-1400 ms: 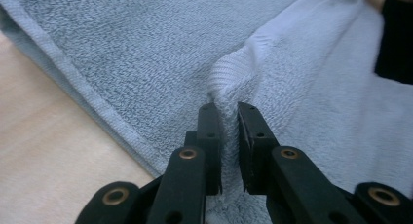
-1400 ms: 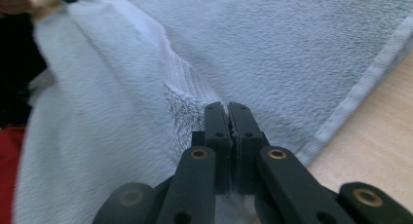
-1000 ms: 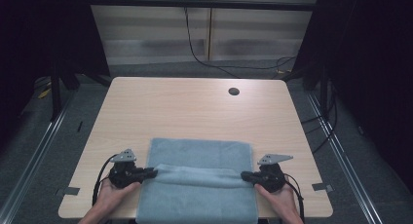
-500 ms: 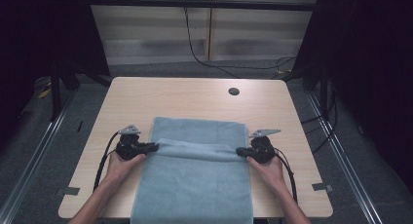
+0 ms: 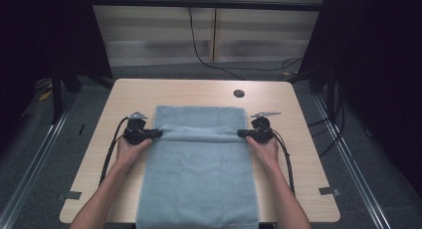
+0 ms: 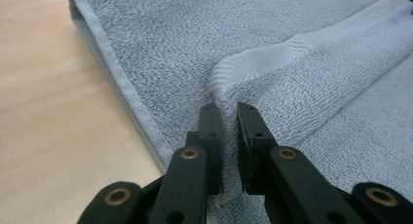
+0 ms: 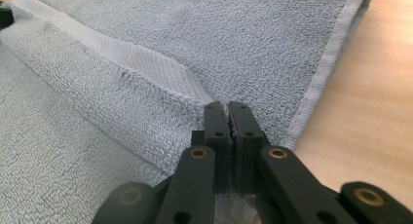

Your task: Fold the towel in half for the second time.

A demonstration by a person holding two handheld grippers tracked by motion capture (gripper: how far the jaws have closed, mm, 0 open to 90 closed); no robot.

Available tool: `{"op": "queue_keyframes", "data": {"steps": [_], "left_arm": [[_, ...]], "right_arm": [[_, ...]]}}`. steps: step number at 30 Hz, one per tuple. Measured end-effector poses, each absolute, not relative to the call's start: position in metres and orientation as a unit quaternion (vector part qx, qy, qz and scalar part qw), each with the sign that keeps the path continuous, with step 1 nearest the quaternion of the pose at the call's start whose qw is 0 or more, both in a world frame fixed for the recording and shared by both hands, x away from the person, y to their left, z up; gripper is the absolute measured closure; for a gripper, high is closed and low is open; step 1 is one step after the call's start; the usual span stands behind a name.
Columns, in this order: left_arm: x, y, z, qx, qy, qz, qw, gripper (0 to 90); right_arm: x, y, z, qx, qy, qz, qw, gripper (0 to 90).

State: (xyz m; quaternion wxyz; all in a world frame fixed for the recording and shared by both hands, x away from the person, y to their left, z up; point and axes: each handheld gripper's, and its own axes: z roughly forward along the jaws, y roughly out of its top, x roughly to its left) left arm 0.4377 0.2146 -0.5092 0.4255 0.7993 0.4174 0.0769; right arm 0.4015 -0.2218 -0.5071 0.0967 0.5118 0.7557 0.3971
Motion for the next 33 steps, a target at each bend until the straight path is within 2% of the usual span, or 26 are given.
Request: {"op": "queue_keyframes", "data": {"steps": [8,12,15,24,29,33], "left_arm": [[0.46,0.207,-0.508,0.8,0.426,0.087,0.415,82.2],[0.46,0.216,-0.499,0.776,0.44,0.073,0.446,82.5],[0.455,0.22,-0.479,0.765,0.43,0.075,0.474,82.5],[0.43,0.229,-0.396,0.74,0.384,0.113,0.541,82.5],[0.395,0.234,-0.361,0.73,0.343,0.119,0.579,82.5],[0.37,0.244,-0.344,0.726,0.327,0.12,0.594,82.5]], "right_arm": [[0.421,-0.222,-0.507,0.54,0.736,0.393,0.113,87.8],[0.423,-0.221,-0.504,0.538,0.733,0.399,0.115,87.9],[0.419,-0.225,-0.492,0.523,0.724,0.434,0.114,87.9],[0.402,-0.238,-0.396,0.472,0.692,0.521,0.162,88.0],[0.37,-0.233,-0.346,0.429,0.689,0.551,0.192,88.0],[0.341,-0.234,-0.328,0.405,0.7,0.554,0.198,88.0]]}}
